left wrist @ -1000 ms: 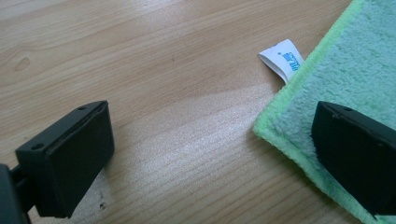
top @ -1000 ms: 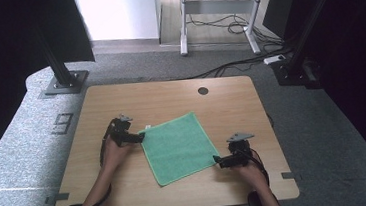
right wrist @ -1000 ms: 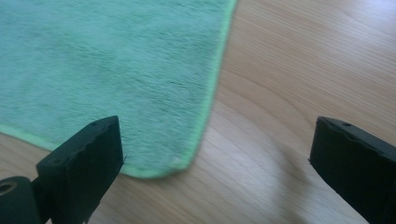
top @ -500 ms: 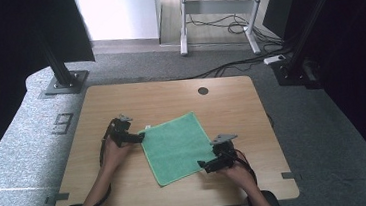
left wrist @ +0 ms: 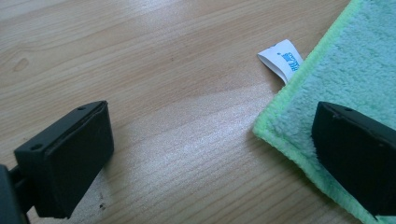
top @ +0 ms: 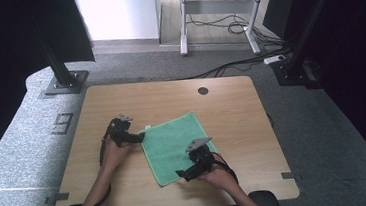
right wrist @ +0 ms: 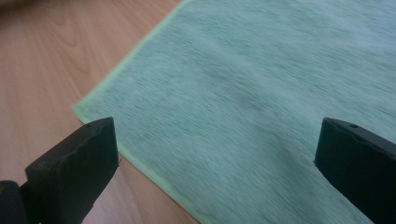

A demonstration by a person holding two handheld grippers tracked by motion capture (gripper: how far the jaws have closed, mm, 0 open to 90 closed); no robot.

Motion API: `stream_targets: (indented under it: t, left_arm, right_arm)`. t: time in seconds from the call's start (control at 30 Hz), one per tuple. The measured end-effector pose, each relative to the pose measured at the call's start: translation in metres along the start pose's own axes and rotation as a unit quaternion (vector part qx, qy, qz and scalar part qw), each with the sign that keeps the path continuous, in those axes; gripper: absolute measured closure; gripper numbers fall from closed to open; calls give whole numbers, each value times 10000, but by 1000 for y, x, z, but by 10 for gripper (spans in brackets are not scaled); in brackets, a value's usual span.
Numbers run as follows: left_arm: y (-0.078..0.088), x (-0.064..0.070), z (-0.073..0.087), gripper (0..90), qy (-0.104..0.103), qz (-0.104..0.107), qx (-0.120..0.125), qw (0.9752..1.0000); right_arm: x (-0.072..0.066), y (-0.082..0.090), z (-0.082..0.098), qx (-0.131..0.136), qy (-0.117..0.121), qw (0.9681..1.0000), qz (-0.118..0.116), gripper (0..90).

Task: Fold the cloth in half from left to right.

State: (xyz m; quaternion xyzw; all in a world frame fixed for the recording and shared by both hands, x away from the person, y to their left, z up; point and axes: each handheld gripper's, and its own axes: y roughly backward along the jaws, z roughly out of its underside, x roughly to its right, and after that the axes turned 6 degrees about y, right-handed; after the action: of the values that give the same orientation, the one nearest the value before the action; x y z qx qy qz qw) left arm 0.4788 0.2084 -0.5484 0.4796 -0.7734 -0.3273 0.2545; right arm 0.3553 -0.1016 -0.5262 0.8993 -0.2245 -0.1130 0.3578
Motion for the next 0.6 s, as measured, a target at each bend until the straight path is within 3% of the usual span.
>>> stream_targets:
  t: [0.27, 0.6]
  left_arm:
    - [-1, 0, 0, 4, -10, 15, 19, 10000]
    - [0, 0, 0, 31, -83, 94, 49, 9999]
  right_arm:
    - [-21, -20, -18, -36, 255, 9987, -447, 0]
    - [-48, -37, -32, -141, 463, 9953, -840, 238]
